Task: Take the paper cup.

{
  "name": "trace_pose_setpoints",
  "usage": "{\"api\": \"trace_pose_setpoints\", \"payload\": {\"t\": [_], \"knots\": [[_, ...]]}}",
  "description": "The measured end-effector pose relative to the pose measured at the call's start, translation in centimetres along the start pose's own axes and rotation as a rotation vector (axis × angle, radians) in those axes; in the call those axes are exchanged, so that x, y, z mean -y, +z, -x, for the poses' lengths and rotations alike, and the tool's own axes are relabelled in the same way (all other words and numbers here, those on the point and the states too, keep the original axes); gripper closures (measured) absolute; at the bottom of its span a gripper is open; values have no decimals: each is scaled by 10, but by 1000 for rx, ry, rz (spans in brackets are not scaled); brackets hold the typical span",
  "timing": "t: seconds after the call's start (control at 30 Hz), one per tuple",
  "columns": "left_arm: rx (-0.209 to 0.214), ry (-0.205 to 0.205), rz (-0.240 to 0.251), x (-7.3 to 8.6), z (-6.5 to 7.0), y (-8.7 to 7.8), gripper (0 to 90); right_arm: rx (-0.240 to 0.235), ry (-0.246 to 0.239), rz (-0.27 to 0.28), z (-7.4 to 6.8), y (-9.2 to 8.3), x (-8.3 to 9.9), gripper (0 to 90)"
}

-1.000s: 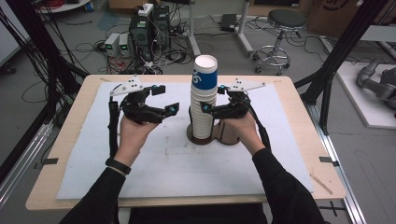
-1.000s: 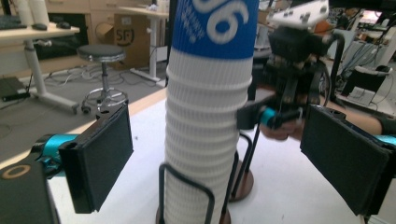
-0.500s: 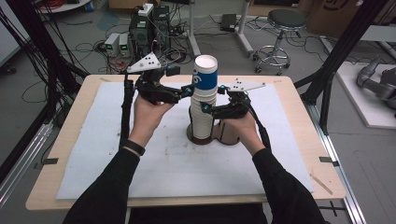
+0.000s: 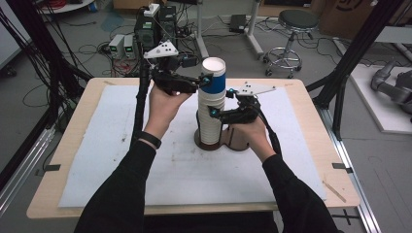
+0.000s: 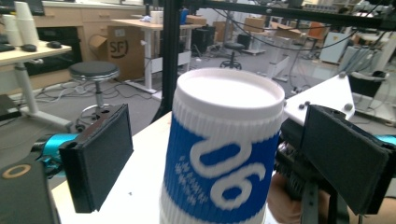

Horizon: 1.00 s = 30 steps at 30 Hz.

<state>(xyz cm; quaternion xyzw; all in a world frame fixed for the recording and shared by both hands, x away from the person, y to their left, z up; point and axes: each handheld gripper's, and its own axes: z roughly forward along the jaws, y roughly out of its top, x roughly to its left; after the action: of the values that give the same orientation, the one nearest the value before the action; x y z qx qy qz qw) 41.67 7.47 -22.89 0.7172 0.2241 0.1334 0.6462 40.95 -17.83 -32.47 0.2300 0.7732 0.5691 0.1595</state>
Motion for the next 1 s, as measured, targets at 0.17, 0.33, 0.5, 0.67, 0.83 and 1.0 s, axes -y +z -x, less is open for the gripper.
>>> {"api": "trace_pose_setpoints", "payload": {"t": [0.17, 0.33, 0.5, 0.67, 0.83, 1.0], "knots": [[21, -23, 23, -4, -2, 7, 121, -1, -1, -2, 0, 0, 0, 151], [44, -31, 14, -6, -3, 14, 174, -2, -3, -3, -1, 0, 0, 151], [68, -24, 5, -7, -3, 16, 261, -2, -7, -4, -1, 0, 0, 151], [69, -28, 2, -7, -4, 17, 291, -1, -4, -5, -1, 0, 0, 151], [57, -15, -5, -10, -3, 17, 297, 3, -1, -5, -1, 0, 0, 152], [40, 5, 28, -16, 0, 13, 302, 2, -8, -6, -1, 0, 0, 152]]}}
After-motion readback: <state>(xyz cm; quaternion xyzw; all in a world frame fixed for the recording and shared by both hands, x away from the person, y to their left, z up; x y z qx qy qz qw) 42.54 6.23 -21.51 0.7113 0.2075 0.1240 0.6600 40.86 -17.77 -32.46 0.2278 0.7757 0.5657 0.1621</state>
